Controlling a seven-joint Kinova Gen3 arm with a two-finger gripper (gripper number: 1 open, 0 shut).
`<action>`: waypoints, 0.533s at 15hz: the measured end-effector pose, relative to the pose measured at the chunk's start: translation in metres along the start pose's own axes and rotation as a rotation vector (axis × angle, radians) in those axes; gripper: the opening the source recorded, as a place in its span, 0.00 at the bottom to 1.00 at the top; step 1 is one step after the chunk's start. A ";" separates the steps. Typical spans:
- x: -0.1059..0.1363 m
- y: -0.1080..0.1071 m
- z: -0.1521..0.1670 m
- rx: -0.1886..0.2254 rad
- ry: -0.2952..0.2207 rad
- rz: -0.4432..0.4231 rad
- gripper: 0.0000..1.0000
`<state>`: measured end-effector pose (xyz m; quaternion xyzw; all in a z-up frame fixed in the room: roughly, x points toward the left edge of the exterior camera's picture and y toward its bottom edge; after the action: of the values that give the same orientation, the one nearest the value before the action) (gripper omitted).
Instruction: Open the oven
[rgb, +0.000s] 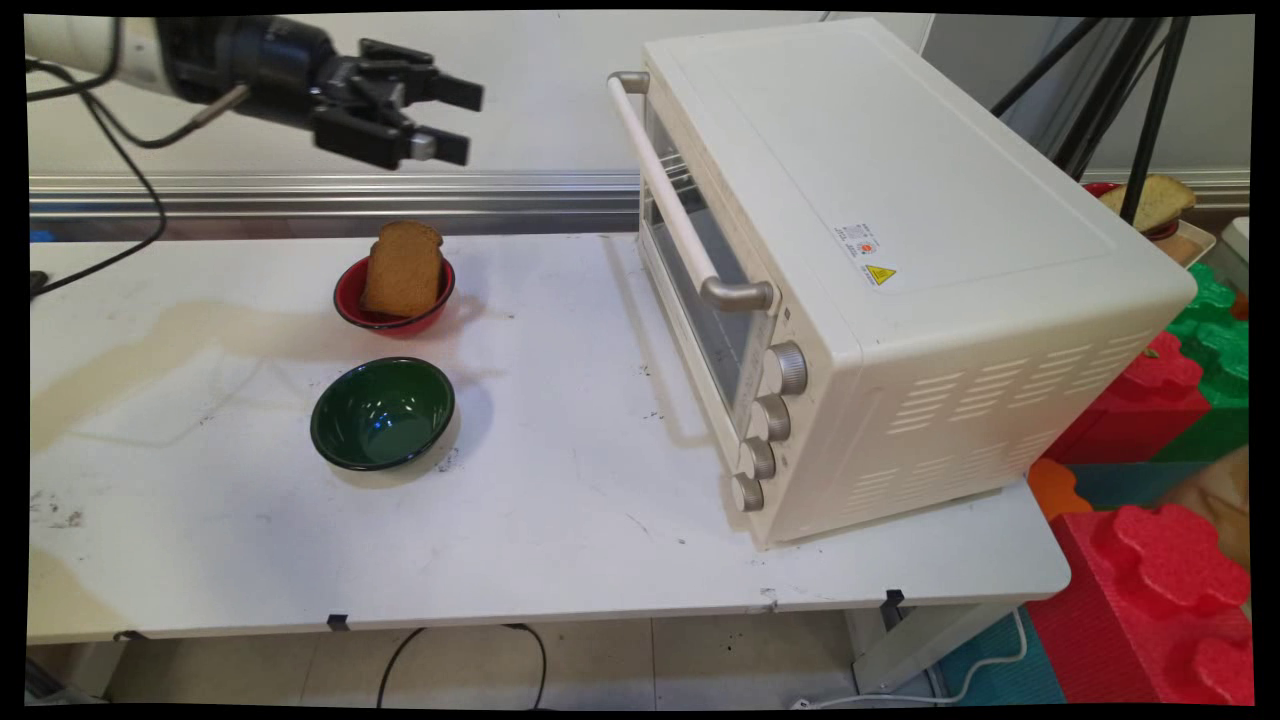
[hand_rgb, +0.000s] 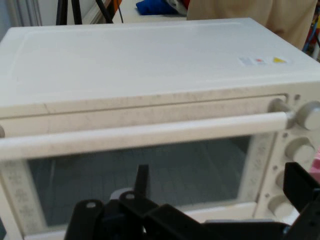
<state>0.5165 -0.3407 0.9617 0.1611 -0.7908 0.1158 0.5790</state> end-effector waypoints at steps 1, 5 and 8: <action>0.004 -0.002 0.010 0.003 0.002 0.003 1.00; 0.016 -0.009 0.045 0.010 0.002 0.013 1.00; 0.025 -0.013 0.076 0.012 -0.010 0.022 1.00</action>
<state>0.4485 -0.3838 0.9623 0.1563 -0.7949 0.1261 0.5726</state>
